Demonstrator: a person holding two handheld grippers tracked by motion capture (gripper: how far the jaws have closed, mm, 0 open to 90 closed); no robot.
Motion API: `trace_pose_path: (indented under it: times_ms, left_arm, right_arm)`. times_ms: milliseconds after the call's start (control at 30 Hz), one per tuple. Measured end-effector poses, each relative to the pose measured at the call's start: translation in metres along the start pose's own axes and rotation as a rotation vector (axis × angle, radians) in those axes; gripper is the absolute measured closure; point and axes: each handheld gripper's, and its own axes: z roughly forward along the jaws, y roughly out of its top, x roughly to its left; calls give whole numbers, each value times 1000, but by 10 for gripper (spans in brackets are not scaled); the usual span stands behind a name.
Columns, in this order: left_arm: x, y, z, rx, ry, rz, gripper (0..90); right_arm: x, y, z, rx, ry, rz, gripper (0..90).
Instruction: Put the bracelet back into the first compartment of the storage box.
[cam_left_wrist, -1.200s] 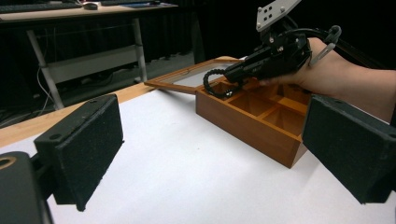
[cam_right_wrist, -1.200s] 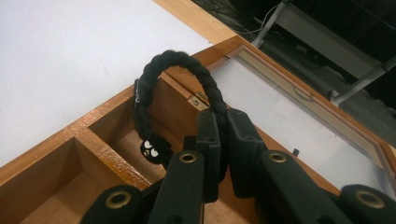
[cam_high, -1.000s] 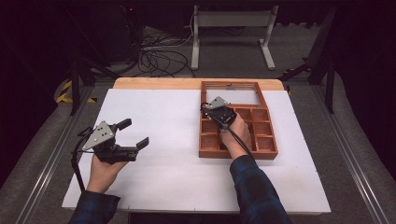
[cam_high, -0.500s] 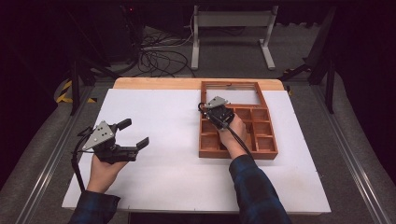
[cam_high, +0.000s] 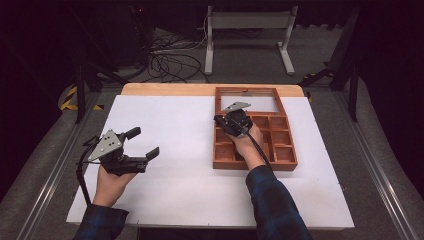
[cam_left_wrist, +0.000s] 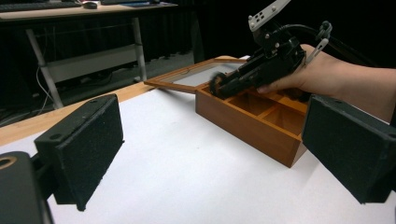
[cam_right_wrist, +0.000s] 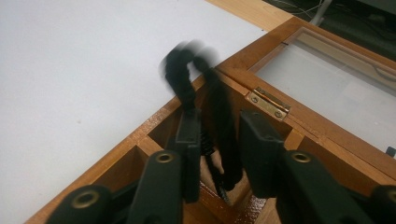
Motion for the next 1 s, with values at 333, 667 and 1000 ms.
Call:
trace_pose_path:
  times_ms: [333,667,1000]
  left_arm:
    - [0,0,1,1,-1,4,63]
    - [0,0,1,4,-2,6,62]
    - [-1,-1,2,5,-2,1,63]
  right_arm:
    - [-8,3,-14,-68,7,63,547]
    - [-16,0,-27,-125,17,123,347]
    - [-18,-11,-43,-183,42,144,215]
